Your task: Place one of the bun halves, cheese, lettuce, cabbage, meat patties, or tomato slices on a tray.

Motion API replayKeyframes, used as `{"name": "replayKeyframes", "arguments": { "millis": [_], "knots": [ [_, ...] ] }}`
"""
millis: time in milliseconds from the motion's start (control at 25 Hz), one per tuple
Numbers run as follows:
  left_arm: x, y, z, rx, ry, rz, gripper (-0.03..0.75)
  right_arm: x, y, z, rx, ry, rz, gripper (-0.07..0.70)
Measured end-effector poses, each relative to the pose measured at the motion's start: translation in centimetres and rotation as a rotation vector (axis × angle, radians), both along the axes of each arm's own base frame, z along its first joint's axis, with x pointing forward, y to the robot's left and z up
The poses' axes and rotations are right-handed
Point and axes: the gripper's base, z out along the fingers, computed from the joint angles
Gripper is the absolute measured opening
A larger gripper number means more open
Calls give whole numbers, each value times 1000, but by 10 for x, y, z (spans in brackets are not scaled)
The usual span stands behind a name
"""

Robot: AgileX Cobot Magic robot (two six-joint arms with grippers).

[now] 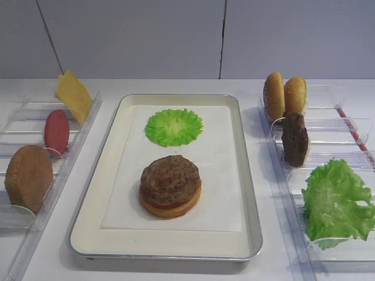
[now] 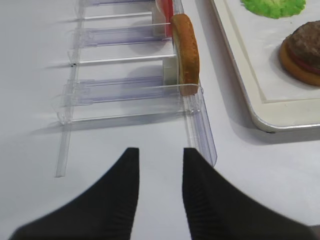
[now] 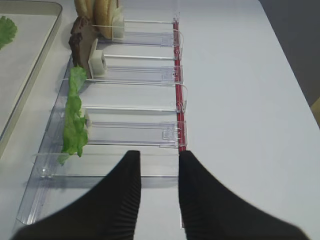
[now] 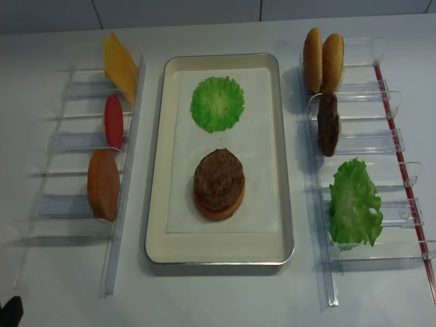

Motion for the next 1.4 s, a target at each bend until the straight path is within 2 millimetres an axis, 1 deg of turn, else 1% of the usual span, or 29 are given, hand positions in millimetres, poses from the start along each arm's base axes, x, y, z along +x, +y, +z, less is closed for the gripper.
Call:
{"name": "replayKeyframes", "arguments": {
  "millis": [200,560,840,1400],
  "knots": [
    [0,0,0,0,0,0,200,0,0,0,-2,0,1,205],
    [0,0,0,0,0,0,200,0,0,0,0,0,0,134],
    [0,0,0,0,0,0,200,0,0,0,0,0,0,95],
    [0,0,0,0,0,0,200,0,0,0,1,0,-1,90]
  ]
}}
